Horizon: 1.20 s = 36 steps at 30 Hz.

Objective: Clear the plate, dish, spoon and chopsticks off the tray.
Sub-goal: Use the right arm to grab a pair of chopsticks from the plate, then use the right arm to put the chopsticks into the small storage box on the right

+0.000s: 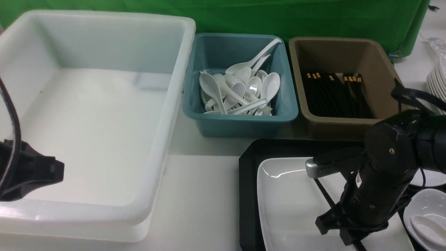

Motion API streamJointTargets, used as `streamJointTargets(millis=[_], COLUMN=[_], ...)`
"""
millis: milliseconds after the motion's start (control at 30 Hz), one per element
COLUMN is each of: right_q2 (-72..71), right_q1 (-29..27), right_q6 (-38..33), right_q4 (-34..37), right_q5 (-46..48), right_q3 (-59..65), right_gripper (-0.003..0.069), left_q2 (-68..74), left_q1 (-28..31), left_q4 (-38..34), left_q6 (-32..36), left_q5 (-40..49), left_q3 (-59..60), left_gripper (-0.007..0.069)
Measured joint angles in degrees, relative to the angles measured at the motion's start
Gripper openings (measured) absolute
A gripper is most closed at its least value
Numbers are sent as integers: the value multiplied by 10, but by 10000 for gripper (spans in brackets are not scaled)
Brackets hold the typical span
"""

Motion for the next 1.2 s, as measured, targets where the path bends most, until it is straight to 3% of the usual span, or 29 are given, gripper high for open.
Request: streamJointTargets(millis=[200, 333, 533, 800, 967, 1000, 1067, 1167, 1200], right_q2=[-119, -122, 9, 243, 292, 295, 291, 276, 266], right_q1=[7, -70, -166, -188, -188, -188, -188, -188, -188], right_q6=[-22, -32, -51, -53, -52, -52, -52, -59, -66], right_q4=[0, -13, -27, -30, -33, -41, -56, -79, -91], right_q5=[57, 7, -32, -39, -35, -22, 10, 72, 111], right_q3=[-51, -165, -383, -594, -622, -624, -626, -626, -626], right_gripper=[143, 143, 143, 149, 321, 427, 514, 528, 489], left_q2=[0, 3, 19, 23, 24, 24, 24, 24, 24], left_q1=[0, 0, 0, 0, 0, 0, 0, 0, 0], left_q4=[-9, -37, -76, -74, -70, -70, -70, -70, -70], left_q6=[0, 17, 47, 51, 52, 52, 52, 54, 54], left_q5=[-7, -9, -9, -9, -9, -9, -9, -9, -9], left_q3=[0, 0, 1, 1, 1, 1, 1, 1, 1], left_gripper=[0, 0, 0, 0, 0, 0, 0, 0, 0])
